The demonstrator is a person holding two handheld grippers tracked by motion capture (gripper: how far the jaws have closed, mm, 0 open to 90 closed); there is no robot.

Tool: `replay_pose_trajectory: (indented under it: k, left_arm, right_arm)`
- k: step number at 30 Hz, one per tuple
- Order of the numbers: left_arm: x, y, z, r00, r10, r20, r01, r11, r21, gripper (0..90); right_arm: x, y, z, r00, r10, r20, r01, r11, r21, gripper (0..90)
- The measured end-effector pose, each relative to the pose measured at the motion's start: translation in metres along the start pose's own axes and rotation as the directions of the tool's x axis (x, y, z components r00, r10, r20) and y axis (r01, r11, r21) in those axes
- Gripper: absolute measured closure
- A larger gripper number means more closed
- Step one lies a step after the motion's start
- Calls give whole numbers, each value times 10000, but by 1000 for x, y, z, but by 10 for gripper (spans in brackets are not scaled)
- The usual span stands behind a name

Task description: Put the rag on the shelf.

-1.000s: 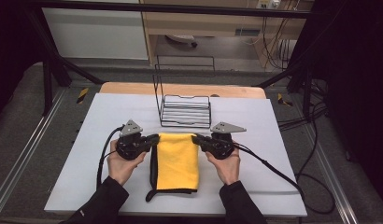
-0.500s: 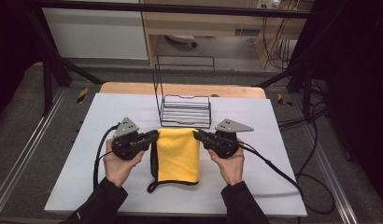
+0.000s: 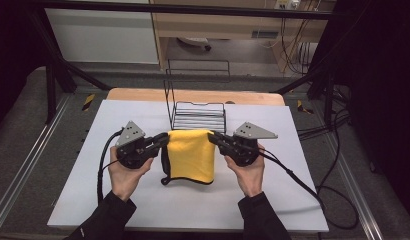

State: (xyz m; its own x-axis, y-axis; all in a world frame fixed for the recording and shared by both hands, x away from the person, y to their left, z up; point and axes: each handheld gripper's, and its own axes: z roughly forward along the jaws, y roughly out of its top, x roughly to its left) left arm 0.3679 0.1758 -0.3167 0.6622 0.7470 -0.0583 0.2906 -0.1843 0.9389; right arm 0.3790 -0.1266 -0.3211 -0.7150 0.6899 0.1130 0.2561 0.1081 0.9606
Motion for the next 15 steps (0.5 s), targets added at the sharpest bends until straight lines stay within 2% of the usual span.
replay_pose_trajectory:
  k: [15]
  left_arm:
    - [-6, 20, -4, 9997, 210, -92, -218, 9945, -1025, 807]
  right_arm:
    - [3, 22, -14, 9985, -472, 291, 496, 9949, -882, 841]
